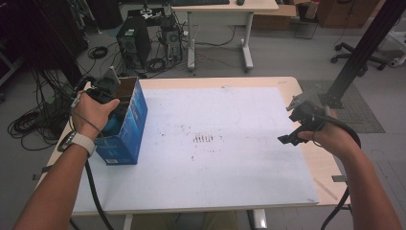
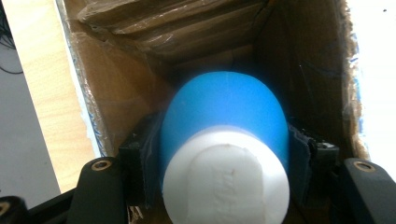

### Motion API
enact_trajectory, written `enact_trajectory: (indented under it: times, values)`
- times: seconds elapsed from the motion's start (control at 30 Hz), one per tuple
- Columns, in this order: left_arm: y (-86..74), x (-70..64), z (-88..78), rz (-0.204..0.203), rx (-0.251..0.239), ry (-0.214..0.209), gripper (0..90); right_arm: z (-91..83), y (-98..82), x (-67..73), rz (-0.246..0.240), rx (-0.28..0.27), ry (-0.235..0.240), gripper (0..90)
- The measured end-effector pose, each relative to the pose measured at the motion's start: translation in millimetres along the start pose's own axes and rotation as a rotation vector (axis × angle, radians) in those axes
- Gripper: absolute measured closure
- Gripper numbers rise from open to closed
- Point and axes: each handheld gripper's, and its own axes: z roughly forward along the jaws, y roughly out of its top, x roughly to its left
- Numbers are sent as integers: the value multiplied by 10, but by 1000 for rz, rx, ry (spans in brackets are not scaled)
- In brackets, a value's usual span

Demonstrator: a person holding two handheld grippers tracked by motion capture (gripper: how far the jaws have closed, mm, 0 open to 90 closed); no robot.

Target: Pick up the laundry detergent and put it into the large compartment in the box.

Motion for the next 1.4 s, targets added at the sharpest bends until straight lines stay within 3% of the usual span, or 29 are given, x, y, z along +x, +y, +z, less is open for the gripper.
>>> enact_trajectory:
  times: [0.7,1.4]
  values:
    - [12,25,3,-5,-5,-8,339,-12,-30,13,4,-2,2,78]
    - [10,6,16,3,-6,16,207,-11,-13,31,-1,-2,3,78]
